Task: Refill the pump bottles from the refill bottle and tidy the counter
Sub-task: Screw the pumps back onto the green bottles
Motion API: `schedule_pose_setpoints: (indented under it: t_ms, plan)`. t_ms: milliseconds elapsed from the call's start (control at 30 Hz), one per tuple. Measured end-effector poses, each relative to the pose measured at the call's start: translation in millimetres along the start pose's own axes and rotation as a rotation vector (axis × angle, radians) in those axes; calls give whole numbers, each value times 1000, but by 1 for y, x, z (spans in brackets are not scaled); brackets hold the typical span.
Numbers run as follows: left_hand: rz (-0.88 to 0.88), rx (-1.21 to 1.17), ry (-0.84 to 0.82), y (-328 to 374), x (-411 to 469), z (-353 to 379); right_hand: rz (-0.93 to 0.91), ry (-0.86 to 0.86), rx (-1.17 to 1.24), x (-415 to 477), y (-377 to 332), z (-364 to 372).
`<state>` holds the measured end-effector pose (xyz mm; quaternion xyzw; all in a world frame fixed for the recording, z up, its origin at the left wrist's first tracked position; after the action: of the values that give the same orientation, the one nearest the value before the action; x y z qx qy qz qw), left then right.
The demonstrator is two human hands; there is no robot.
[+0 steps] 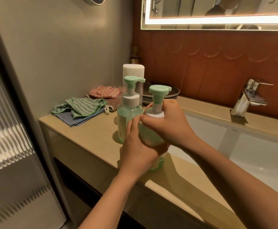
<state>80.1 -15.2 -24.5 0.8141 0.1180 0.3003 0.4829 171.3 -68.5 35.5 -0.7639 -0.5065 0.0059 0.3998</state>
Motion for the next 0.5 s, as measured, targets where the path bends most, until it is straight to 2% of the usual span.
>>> schedule_pose_setpoints:
  t_ms: [133, 233, 300, 367, 500]
  plan:
    - [-11, 32, -22, 0, -1, 0, 26, -30, 67, -9, -4, 0]
    - [-4, 194, -47, 1, -5, -6, 72, -191, 250, -25, 2, 0]
    - [6, 253, -124, 0, -8, -14, 53, -233, 346, -38, 11, 2]
    - [-3, 206, -161, -3, -11, -26, 27, -264, 377, -48, 18, 2]
    - [-7, -35, -38, -13, 0, -47, 25, -307, 229, -54, 24, -7]
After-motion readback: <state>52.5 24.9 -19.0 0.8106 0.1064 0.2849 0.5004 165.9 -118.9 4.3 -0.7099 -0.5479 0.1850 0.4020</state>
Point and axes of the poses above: each hand's wrist, its own x-axis towards the middle knuckle, its own z-axis out of the palm, y = z × x, the point moved 1 cm from there along x, towards the middle knuckle, and after that the axes turned 13 degrees about -y, right-handed, at the moved point
